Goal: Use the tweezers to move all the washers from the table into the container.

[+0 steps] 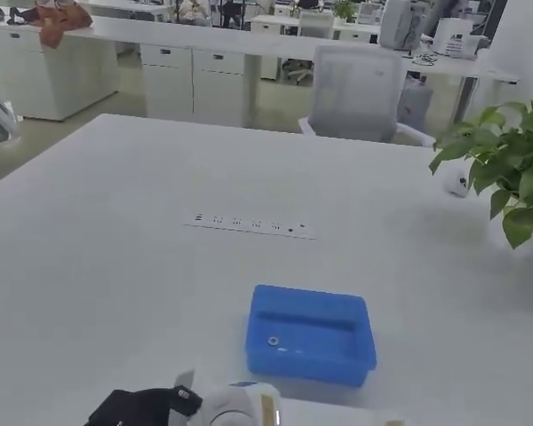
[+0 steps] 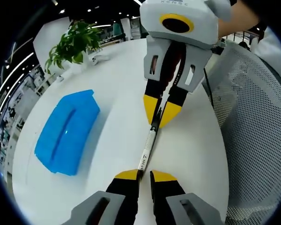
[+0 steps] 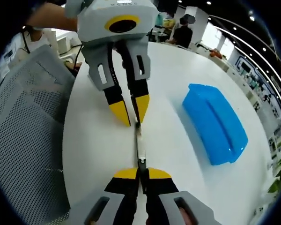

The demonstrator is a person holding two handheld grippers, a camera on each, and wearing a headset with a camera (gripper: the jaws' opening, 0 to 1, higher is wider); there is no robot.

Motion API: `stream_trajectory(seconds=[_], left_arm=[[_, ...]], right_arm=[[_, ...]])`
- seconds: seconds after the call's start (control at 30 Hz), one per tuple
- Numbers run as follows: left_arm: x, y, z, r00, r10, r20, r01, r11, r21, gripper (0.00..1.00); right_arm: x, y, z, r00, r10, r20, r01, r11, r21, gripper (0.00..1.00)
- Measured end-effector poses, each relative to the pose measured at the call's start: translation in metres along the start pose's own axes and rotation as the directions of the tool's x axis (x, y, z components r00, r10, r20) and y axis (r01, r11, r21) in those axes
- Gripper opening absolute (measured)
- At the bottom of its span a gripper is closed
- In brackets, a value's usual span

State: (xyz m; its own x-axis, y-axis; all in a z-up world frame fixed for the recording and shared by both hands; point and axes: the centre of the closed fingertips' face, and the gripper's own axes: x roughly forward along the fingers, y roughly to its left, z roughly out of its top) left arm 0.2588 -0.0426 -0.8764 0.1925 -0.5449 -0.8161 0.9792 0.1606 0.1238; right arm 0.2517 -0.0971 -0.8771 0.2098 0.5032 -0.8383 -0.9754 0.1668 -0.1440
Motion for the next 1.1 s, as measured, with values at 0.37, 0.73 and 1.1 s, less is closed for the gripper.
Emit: stream_trajectory(seconds=[0.37, 0.73, 1.1], left_arm=[[0.001, -0.002, 0.000, 0.9997, -0.022, 0.011, 0.021, 0.998, 0.056, 0.05], [0.003, -0.001, 0.003, 0.9981, -0.059, 0.017, 0.059, 0.998, 0.036, 0.03], [0.003, -0.003, 0.003, 0.9859, -0.158, -0.054, 0.158, 0.987, -0.018, 0.02]], right_arm=[[-0.005, 0.013, 0.006, 0.9699, 0.222, 0.100, -0.234, 0.962, 0.140, 0.01], [-0.004, 0.008, 0.001, 0.9444, 0.283, 0.167, -0.321, 0.903, 0.286, 0.01], [-0.014, -0.009, 0.006, 0.9803, 0.140, 0.139, -0.179, 0.927, 0.329, 0.05]])
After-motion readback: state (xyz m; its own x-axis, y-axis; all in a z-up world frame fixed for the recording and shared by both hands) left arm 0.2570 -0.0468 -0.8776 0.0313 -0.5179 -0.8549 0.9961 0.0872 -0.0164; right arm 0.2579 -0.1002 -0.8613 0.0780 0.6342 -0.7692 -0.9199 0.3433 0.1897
